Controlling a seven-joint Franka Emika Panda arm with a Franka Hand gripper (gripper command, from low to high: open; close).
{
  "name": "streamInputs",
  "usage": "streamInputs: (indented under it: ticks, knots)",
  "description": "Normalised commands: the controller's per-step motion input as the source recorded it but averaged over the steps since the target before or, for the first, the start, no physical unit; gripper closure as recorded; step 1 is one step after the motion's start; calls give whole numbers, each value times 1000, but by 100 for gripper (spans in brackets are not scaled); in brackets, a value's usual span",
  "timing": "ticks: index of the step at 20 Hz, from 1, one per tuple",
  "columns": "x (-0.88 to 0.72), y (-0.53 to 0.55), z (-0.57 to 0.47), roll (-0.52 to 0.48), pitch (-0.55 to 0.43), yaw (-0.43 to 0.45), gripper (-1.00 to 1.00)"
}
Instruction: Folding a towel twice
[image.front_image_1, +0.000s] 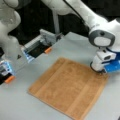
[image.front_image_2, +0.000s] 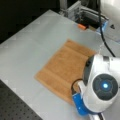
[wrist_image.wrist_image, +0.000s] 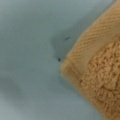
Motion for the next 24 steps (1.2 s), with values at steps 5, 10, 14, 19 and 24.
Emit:
streamInputs:
  ticks: [5, 10, 14, 19, 24]
  knots:
    - [64, -65, -80, -187, -77, 201, -100]
    - [31, -47, -124, -149, -98, 200, -100]
    - [12, -29, -121, -134, -120, 159, -100]
    - [-16, -21, -138, -103, -144, 146, -100]
    - [-86, -25, -175, -97, -159, 132, -100]
